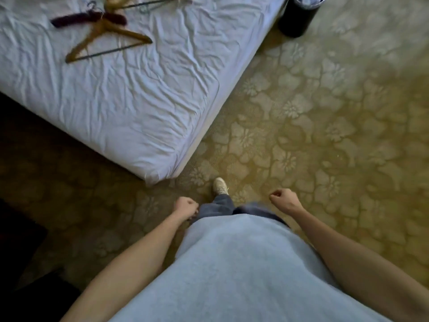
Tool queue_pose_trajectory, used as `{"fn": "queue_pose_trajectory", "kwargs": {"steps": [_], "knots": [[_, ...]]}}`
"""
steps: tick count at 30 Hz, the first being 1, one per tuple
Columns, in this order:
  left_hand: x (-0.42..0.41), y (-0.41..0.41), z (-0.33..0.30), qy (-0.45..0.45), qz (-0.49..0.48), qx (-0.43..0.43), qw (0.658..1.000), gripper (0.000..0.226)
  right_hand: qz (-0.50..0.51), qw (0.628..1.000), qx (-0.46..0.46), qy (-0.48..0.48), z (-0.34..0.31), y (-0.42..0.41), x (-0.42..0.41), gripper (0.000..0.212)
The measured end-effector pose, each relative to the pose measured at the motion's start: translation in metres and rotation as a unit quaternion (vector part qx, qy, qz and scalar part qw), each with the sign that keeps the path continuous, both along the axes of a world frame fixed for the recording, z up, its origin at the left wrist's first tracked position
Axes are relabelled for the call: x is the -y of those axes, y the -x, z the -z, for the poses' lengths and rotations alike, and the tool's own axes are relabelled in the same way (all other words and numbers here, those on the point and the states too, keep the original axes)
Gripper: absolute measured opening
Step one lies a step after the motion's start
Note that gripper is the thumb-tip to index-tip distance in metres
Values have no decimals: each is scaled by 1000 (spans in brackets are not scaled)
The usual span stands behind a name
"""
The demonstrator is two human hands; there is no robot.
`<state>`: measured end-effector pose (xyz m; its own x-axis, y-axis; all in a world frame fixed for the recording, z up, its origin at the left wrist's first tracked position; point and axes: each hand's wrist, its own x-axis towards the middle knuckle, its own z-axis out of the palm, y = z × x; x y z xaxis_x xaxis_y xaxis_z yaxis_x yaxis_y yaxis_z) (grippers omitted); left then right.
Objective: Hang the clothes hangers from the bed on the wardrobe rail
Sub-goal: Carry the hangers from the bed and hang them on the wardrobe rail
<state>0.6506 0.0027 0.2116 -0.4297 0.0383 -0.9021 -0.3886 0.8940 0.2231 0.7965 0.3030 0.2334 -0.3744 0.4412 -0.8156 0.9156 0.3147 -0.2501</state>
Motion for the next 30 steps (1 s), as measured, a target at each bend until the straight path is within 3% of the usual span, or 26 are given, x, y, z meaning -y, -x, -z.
{"fn": "queue_pose_trajectory", "kwargs": {"steps": [6,13,17,22,30], "knots": [[-193,148,-16,-108,61,-26,992,19,109,994,26,-5,-3,40,-89,22],[-348,265,-16,-114,124,-30,985,18,165,984,72,10,24,108,-220,25],[-382,312,-19,-47,108,-8,993,20,142,987,68,30,20,191,-306,23],[-405,375,-31,35,95,-37,994,46,84,996,18,35,16,325,-396,25],[-468,472,-28,47,-22,-10,999,39,-11,995,-67,67,8,537,-485,20]]}}
